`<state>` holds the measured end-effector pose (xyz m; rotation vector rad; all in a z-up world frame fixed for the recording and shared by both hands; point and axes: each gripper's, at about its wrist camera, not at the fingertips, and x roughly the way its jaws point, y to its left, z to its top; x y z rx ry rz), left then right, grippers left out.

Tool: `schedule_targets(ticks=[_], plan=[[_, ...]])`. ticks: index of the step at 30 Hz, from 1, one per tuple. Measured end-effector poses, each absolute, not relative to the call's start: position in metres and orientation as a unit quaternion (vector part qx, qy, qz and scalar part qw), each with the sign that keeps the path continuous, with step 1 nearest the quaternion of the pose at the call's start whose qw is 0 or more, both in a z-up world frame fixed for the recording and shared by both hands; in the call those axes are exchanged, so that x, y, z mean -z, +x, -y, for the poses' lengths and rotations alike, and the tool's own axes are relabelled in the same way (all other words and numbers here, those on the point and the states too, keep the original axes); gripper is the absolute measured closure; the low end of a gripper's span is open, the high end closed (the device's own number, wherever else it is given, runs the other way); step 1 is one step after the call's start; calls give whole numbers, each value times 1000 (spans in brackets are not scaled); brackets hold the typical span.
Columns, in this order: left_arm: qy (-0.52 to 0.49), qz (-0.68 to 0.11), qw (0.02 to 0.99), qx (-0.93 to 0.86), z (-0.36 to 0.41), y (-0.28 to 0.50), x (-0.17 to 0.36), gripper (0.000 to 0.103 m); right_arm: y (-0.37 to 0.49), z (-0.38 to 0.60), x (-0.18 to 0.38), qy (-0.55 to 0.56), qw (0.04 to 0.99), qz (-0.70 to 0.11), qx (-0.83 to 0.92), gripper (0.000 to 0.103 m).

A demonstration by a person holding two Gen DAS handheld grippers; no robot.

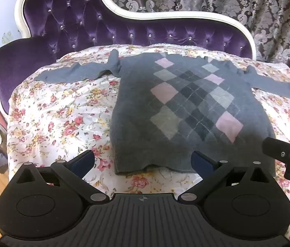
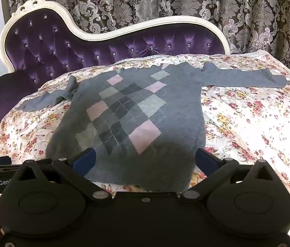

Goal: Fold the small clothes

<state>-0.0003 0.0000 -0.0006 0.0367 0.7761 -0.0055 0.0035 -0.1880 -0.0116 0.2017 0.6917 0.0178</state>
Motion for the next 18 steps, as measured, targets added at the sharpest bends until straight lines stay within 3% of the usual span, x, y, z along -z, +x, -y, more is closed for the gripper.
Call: schedule_targets(ticks=[18], plan=[[24, -388, 921, -6, 0, -2, 6, 2, 2, 181, 16, 95, 933, -347, -13, 1]])
